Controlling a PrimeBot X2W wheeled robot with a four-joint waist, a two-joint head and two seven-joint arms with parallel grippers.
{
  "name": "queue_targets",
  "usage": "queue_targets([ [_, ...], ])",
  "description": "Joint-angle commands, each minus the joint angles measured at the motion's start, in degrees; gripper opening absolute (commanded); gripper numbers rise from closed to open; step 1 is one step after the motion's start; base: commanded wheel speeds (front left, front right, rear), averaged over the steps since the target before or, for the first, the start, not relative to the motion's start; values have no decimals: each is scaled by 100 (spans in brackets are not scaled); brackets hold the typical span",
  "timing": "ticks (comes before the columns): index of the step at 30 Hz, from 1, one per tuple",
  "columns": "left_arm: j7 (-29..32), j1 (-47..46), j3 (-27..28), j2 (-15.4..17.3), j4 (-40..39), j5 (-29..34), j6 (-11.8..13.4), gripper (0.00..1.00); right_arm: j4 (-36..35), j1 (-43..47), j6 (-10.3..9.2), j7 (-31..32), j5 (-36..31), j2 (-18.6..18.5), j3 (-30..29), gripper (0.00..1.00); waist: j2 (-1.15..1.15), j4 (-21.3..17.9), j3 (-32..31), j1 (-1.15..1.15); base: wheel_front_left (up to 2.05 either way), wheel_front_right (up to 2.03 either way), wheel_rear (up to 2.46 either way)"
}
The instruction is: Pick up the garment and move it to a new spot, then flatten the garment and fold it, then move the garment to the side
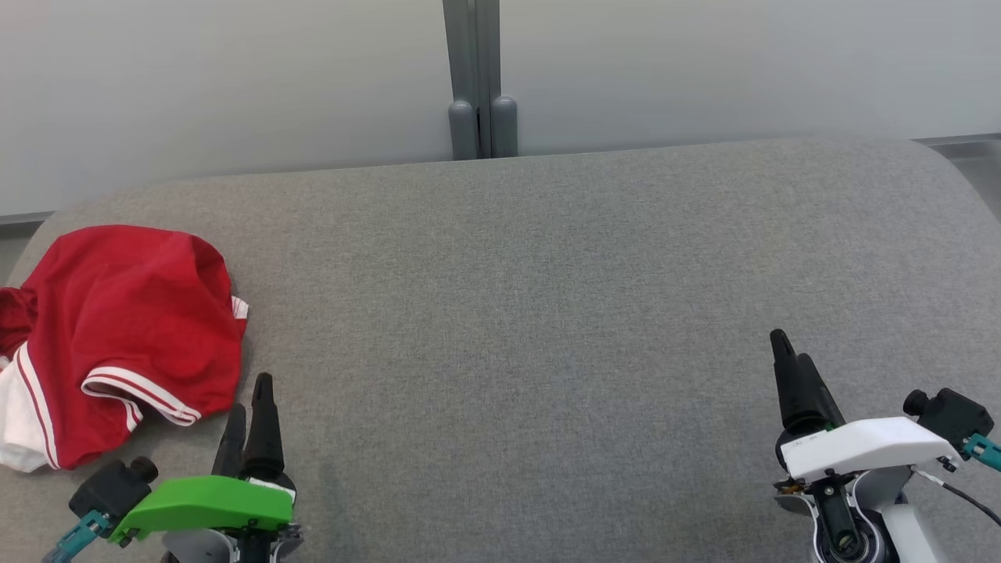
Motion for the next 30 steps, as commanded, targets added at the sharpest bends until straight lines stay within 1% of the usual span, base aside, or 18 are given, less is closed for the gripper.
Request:
queue_targets([
  [1,-52,-27,-35,46,-58,237,29,100,-105,-86,1,-63,-229,-33,26,100,0,-1,-1,0,0,0,0],
  [11,-239,-36,-199,60,-18,1101,36,100,-66,-109,2,-248,-1143,-40,124,100,0,1,-6,0,0,0,0],
  [17,-336,-40,-270,61,-5,1508,43,100,-47,-118,2,-352,-1591,-43,173,100,0,-1,-9,0,0,0,0],
  [30,-534,-1,-374,68,-26,2319,140,100,11,-145,2,-547,-2439,-49,198,100,0,-11,-3,0,0,0,0],
])
